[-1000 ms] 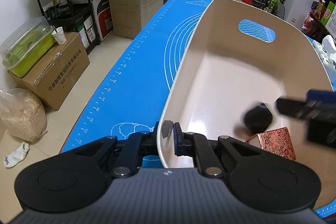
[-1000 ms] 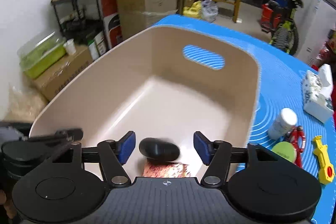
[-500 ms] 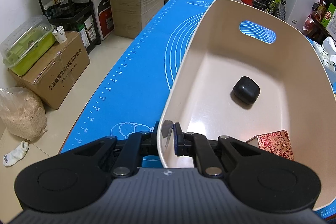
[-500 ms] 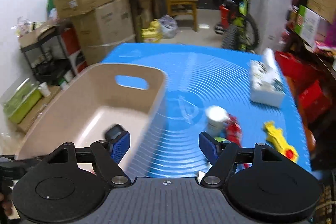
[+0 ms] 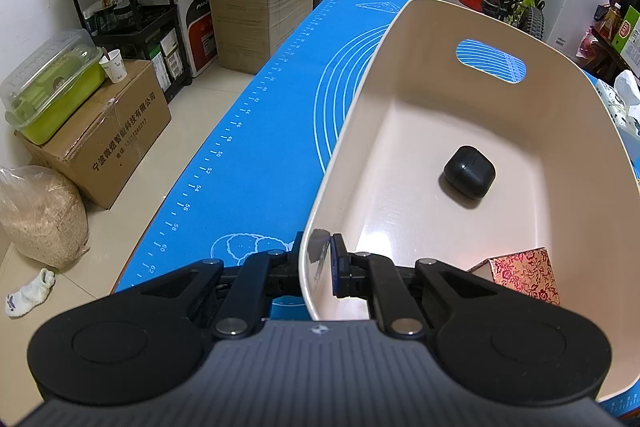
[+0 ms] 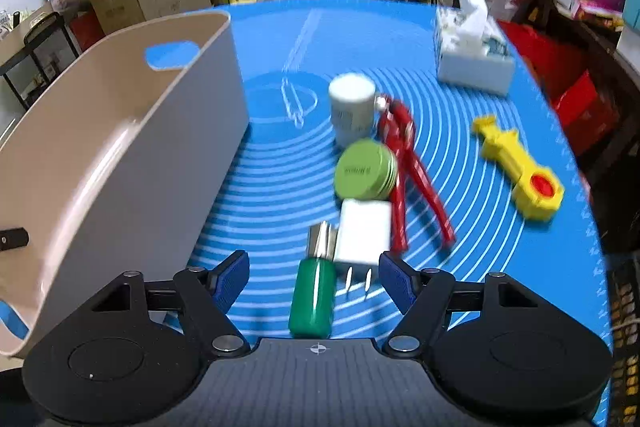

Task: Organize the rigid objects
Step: 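Move the right tool to the green bottle and grasp it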

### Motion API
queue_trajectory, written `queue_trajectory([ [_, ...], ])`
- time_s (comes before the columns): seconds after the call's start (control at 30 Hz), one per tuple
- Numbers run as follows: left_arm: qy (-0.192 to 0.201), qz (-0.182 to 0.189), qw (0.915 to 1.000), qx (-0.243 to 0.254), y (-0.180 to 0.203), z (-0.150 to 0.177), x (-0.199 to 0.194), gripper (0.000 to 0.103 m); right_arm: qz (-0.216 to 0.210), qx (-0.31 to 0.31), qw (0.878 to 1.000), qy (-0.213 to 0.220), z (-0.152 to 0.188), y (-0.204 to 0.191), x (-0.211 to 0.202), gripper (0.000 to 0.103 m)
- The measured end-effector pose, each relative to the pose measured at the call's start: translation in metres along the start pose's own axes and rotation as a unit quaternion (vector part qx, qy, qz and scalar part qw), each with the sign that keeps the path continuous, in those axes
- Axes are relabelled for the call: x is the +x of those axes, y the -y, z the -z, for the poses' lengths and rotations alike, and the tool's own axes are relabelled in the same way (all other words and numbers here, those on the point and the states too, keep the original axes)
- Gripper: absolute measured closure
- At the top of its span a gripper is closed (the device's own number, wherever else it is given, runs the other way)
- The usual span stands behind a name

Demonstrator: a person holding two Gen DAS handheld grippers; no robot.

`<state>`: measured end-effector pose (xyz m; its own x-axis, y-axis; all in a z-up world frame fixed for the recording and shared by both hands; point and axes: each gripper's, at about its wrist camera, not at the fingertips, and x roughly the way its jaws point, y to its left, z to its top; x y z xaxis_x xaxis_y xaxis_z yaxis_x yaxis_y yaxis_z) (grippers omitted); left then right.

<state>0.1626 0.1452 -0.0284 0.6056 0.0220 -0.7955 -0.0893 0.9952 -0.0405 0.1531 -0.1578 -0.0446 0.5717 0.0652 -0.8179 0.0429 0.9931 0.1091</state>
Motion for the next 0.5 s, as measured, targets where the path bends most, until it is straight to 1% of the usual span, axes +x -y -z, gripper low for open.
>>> queue_trajectory([
  [0.23, -0.002, 0.002, 1.0, -0.004, -0.001, 0.001, 0.0, 0.09, 0.01, 0.0, 1.0, -0.016, 0.009, -0.004, 0.01, 0.035],
  [0.33, -0.001, 0.001, 1.0, -0.003, -0.001, 0.001, 0.0, 0.09, 0.025, -0.002, 1.0, -0.016, 0.01, -0.009, 0.013, 0.036],
  [0.43, -0.001, 0.0, 1.0, -0.002, -0.001, 0.001, 0.0, 0.09, 0.04, -0.007, 0.999, -0.014, 0.009, -0.016, 0.013, 0.041],
  [0.5, -0.002, 0.001, 1.0, -0.003, -0.001, 0.001, 0.0, 0.09, 0.056, -0.016, 0.998, -0.017, 0.011, -0.022, 0.015, 0.043],
])
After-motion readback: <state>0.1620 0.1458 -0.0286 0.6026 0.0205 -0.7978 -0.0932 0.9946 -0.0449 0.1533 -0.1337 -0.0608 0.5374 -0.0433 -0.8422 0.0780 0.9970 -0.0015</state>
